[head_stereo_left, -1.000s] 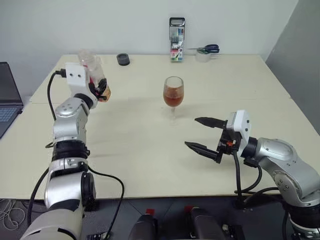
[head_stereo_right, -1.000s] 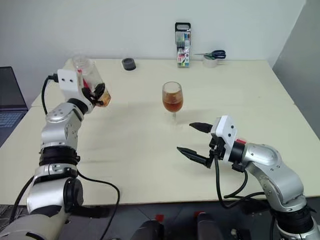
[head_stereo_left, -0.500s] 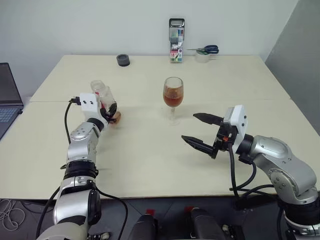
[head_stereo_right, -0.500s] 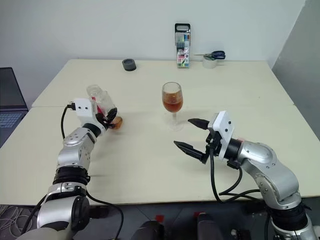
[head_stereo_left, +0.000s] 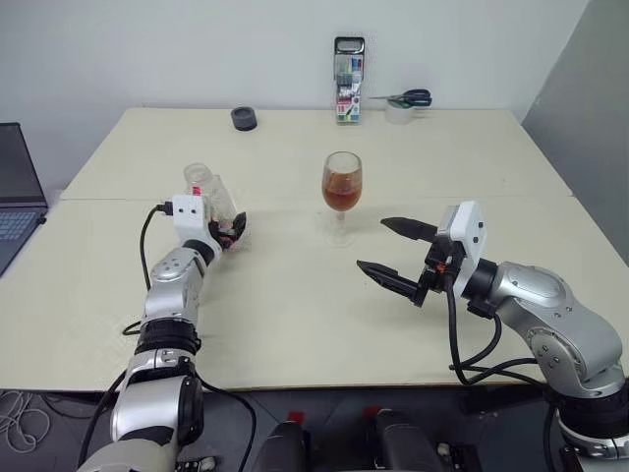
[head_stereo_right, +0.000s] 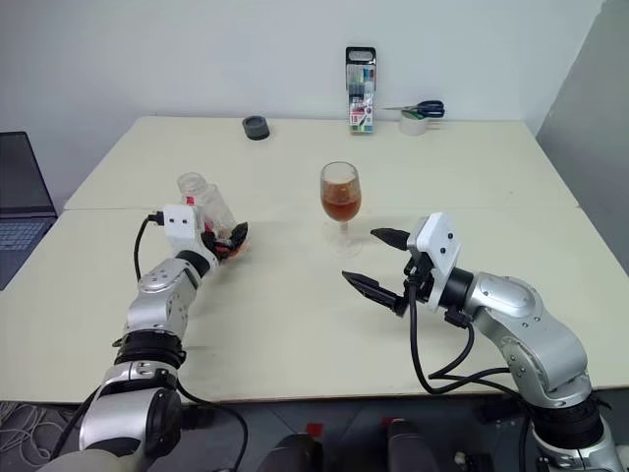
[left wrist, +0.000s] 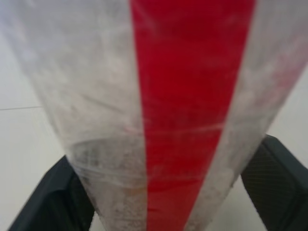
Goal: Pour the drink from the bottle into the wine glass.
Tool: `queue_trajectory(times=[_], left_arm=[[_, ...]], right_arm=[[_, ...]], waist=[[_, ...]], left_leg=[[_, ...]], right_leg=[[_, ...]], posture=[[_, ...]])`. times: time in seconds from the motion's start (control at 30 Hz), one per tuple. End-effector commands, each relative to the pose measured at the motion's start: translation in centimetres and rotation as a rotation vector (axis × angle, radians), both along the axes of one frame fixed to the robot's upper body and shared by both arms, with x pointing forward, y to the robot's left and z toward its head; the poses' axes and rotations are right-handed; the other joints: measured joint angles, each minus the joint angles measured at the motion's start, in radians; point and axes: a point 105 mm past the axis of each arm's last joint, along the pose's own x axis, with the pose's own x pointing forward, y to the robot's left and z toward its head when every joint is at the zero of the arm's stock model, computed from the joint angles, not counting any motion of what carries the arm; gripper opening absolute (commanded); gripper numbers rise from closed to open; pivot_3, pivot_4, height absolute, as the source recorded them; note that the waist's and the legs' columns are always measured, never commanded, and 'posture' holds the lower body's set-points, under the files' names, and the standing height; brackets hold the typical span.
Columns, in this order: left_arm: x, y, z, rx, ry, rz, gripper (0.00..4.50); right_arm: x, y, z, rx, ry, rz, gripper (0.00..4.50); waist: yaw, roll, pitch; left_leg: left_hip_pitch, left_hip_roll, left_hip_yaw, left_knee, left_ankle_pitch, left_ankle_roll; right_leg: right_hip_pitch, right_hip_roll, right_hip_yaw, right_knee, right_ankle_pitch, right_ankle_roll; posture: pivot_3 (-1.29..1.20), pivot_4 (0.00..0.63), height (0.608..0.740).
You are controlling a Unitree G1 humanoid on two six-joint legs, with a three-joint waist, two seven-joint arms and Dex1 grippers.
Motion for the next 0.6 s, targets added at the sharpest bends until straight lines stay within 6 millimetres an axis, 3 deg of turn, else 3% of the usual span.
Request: queue_trajectory(times=[0.03, 0.2, 0.4, 0.53, 0.6], left_arm=[[0.0, 0.3, 1.6, 0.017, -0.047, 0.006, 4.46], [-1.2, 0.7, 1.3, 0.03, -0.024, 0.025, 4.46], [-4.9, 2.2, 0.9, 0.033, 0.007, 0.078, 4.46], [-7.4, 2.6, 0.6, 0.045, 0.037, 0.107, 4.46], [-8.8, 1.9, 0.2, 0.037, 0.056, 0.113, 4.46]], right_arm=[[-0.6, 0.3, 1.0, 0.018, -0.04, 0.02, 4.41], [-0.7, 0.2, 0.7, 0.017, -0.03, 0.015, 4.41], [-1.1, -1.3, -0.6, 0.015, 0.025, -0.066, 4.41], [-0.5, -3.0, -2.3, 0.052, 0.093, -0.242, 4.41], [0.8, -5.2, -4.6, 0.06, 0.149, -0.497, 4.41]], waist=[[0.0, 0.0, 0.0], [-0.001, 0.0, 0.0], [-0.001, 0.0, 0.0], [0.001, 0.0, 0.0], [0.001, 0.0, 0.0]], left_leg=[[0.0, 0.0, 0.0, 0.0, 0.0, 0.0], [0.0, 0.0, 0.0, 0.0, 0.0, 0.0], [0.0, 0.002, 0.0, -0.001, 0.0, 0.0], [0.0, 0.002, 0.0, -0.001, 0.0, 0.0], [0.0, 0.002, 0.0, -0.001, 0.0, 0.0]], right_leg=[[0.0, 0.0, 0.0, 0.0, 0.0, 0.0], [0.0, 0.0, 0.0, 0.0, 0.0, 0.0], [0.0, -0.001, 0.001, -0.001, 0.0, 0.0], [0.0, -0.001, 0.001, -0.002, 0.0, 0.0], [0.0, -0.001, 0.001, -0.002, 0.0, 0.0]], posture=[[0.0, 0.15, 0.74], [0.0, 0.15, 0.74], [0.0, 0.15, 0.74], [0.0, 0.15, 0.74], [0.0, 0.15, 0.74]])
